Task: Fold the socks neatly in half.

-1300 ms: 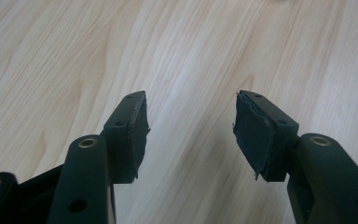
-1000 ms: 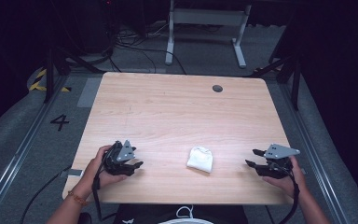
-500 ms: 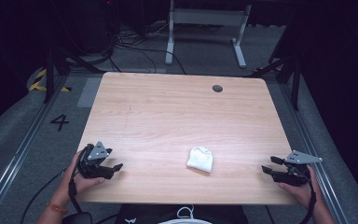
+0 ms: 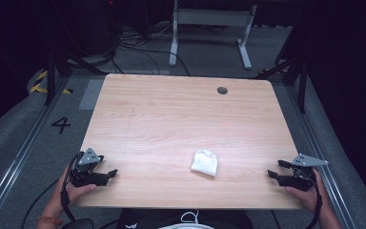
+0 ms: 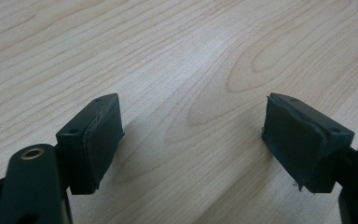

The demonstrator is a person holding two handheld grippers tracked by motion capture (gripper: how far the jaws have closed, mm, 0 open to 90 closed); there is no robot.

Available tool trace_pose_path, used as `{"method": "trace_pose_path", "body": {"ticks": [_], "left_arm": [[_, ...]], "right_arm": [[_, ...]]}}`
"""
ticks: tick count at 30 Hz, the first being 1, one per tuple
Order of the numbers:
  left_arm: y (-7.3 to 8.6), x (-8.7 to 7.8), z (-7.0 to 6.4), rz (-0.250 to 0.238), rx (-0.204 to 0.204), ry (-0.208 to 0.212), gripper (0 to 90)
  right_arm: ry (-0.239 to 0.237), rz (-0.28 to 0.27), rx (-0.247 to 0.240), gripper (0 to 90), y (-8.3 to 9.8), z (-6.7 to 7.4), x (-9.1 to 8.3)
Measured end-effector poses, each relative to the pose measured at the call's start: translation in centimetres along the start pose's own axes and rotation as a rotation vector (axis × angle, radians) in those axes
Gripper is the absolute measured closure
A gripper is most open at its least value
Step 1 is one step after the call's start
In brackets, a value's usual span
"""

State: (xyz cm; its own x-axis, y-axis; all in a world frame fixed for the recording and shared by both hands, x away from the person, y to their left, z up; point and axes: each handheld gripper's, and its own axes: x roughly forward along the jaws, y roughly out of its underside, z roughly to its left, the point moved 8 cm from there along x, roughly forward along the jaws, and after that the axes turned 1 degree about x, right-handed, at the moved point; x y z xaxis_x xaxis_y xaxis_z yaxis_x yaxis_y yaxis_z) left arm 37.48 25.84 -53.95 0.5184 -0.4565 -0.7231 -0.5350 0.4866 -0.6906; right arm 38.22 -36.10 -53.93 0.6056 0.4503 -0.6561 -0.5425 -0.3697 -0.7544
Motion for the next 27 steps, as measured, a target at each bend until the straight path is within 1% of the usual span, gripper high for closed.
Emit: {"method": "trace_pose_path", "body": {"ticks": [3, 4, 5, 6, 9, 10, 19, 22, 23, 24, 27], "left_arm": [[-0.05, 0.08, -0.01, 0.004, -0.004, -0.010, 17.2], [-0.07, 0.16, -0.19, 0.003, -0.019, -0.004, 17.2], [-0.07, 0.16, -0.23, 0.004, -0.024, -0.006, 16.6], [-0.05, 0.13, -0.12, 0.010, -0.014, -0.011, 16.2], [-0.07, 0.19, -0.12, 0.007, -0.020, -0.013, 15.3], [-0.07, 0.16, -0.05, 0.008, -0.012, -0.016, 15.3], [-0.06, 0.19, -0.07, 0.009, -0.015, -0.014, 14.9], [-0.12, 0.22, -0.01, 0.007, -0.013, -0.022, 14.6], [-0.10, 0.25, -0.12, 0.009, -0.028, -0.021, 14.2], [-0.11, 0.29, -0.17, 0.009, -0.032, -0.019, 13.9], [-0.20, 0.35, -0.05, 0.012, -0.023, -0.029, 12.7]], "right_arm": [[0.003, 0.001, 0.001, 31.6, 0.01, -0.01, 0.01], [0.004, 0.000, 0.001, 31.4, 0.01, -0.02, 0.01], [0.007, 0.001, 0.006, 31.2, 0.01, -0.01, 0.01], [0.009, 0.001, 0.007, 31.2, 0.01, 0.00, 0.02], [0.014, 0.002, 0.012, 30.7, -0.01, 0.02, 0.04], [0.014, 0.000, 0.015, 30.6, -0.05, 0.03, 0.07], [0.016, 0.000, 0.015, 30.3, -0.05, 0.01, 0.08], [0.018, -0.001, 0.015, 29.8, -0.05, -0.01, 0.09], [0.018, 0.000, 0.019, 29.4, -0.06, 0.00, 0.08], [0.020, 0.001, 0.020, 29.3, -0.04, -0.02, 0.09], [0.020, 0.001, 0.020, 29.3, -0.05, -0.02, 0.09]]}}
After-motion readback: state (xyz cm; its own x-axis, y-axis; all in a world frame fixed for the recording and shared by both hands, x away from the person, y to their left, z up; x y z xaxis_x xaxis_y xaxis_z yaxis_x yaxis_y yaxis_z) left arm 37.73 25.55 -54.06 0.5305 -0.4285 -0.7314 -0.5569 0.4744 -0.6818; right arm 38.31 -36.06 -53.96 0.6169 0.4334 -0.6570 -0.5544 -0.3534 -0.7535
